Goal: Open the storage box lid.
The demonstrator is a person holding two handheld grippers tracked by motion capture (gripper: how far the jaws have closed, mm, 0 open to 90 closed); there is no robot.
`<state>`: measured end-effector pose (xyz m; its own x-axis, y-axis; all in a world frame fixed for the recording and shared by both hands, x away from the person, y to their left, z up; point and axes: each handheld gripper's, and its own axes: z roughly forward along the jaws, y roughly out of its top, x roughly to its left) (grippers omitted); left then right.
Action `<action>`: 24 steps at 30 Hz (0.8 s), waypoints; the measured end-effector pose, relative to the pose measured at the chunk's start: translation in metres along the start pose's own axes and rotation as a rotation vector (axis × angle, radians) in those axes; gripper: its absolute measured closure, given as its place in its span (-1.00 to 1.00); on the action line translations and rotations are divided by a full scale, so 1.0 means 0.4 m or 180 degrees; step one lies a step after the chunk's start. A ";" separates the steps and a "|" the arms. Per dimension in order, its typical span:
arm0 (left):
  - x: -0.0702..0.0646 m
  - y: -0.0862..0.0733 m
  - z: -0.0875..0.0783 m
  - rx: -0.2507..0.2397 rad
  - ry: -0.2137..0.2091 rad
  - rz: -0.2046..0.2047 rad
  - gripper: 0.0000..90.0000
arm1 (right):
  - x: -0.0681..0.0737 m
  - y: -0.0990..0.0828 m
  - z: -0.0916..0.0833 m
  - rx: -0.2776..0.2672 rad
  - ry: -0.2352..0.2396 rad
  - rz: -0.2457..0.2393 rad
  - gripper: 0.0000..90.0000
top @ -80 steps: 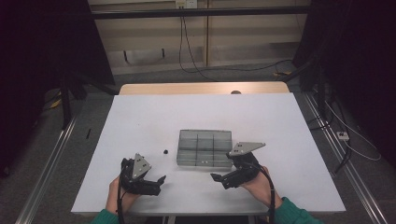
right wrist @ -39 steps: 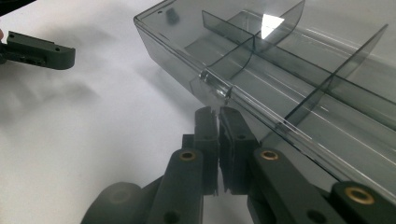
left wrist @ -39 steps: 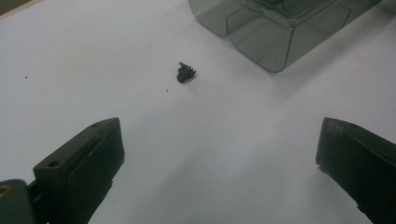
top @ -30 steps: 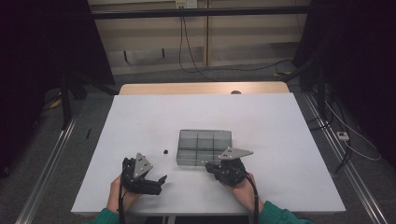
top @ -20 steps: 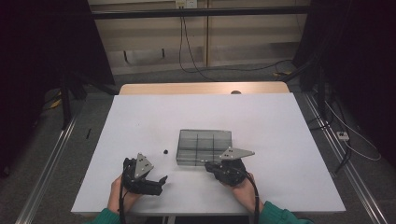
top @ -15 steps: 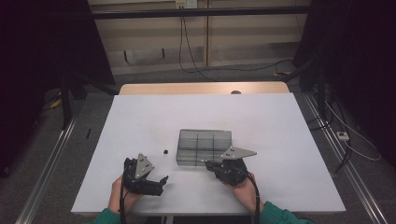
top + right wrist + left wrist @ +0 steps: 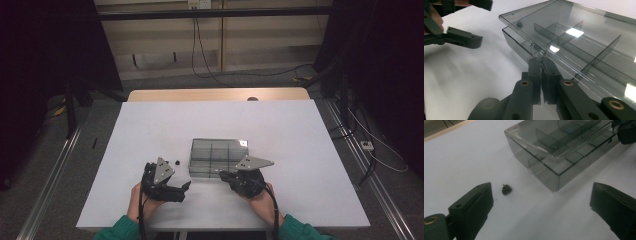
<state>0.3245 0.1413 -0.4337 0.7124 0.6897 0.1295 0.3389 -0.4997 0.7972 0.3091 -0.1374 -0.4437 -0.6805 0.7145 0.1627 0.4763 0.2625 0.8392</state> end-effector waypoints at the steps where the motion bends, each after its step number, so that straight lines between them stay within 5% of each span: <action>1: -0.002 0.005 0.005 -0.0023 0.0015 0.0013 -0.83 | 0.000 0.001 -0.001 -0.0009 -0.0001 -0.0005 0.91; 4: -0.007 0.016 0.015 -0.0069 0.0033 0.0043 -0.68 | 0.002 0.006 -0.003 -0.0035 -0.0010 -0.0013 0.91; 11: -0.017 0.043 0.029 -0.0205 0.0088 0.0125 0.06 | 0.001 0.012 -0.007 -0.0074 0.0004 -0.0027 0.90; 17: -0.022 0.045 0.036 -0.0244 0.0038 0.0165 0.32 | -0.001 0.015 -0.010 -0.0090 0.0012 -0.0032 0.90; 24: -0.029 0.046 0.037 -0.0302 0.0072 0.0251 0.37 | -0.010 0.011 -0.033 -0.0040 -0.0033 -0.0004 0.80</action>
<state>0.3316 0.1164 -0.4294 0.7201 0.6624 0.2063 0.2221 -0.5018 0.8360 0.3066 -0.1475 -0.4338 -0.6751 0.7209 0.1564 0.4683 0.2551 0.8459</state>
